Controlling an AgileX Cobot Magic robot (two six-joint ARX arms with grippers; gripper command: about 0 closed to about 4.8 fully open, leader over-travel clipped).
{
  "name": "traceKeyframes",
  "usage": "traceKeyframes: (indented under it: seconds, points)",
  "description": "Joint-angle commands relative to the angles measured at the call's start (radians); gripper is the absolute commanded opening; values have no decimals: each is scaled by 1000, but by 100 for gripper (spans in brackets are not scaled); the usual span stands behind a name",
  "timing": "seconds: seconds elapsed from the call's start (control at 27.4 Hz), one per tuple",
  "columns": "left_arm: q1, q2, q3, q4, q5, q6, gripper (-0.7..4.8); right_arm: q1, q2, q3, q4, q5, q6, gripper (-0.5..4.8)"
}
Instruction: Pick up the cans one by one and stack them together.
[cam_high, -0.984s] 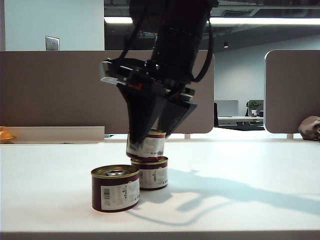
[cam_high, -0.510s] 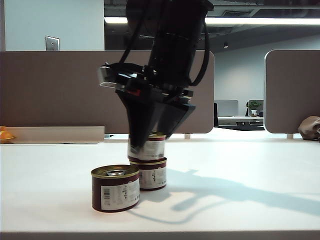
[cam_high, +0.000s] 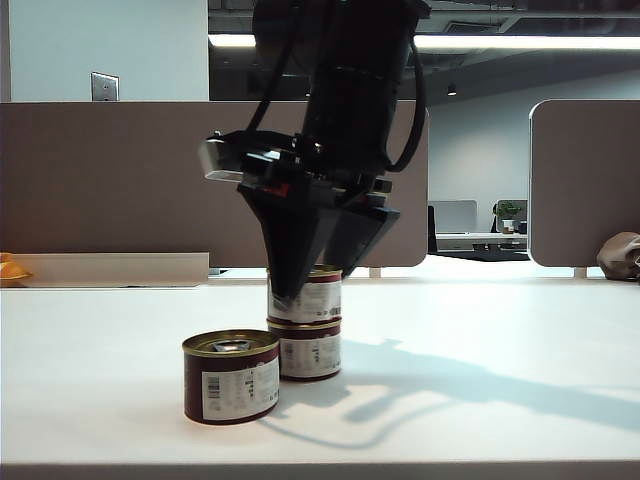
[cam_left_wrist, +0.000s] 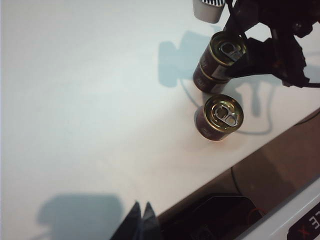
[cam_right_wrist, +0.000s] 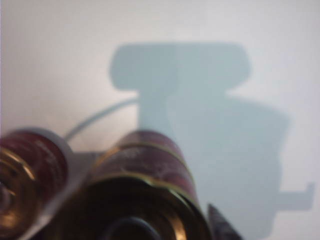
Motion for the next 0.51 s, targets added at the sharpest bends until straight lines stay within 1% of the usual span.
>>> traceKeyframes:
  seconds: [0.04,0.11,0.33,0.44,0.47,0.51]
  points:
    - [1,-1,4,10,0,8,-5,0,4,-5,-39,11,-3,422]
    - [1,-1,4,13,1,8,-5,0,2,-5,-47,12,0,442]
    - [1,0,4,27,6,7,-5,0,-30,-5,-65,13,3,442]
    - [1,1,3,46,42,1,-5,0,-72,-5,-84,12,10,441]
    - [1,2,3,57,51,-5,-5,0,-89,-5,-89,13,12,438]
    - [1,3,3,74,52,-14,-5,-1,-111,-5,-95,13,23,406]
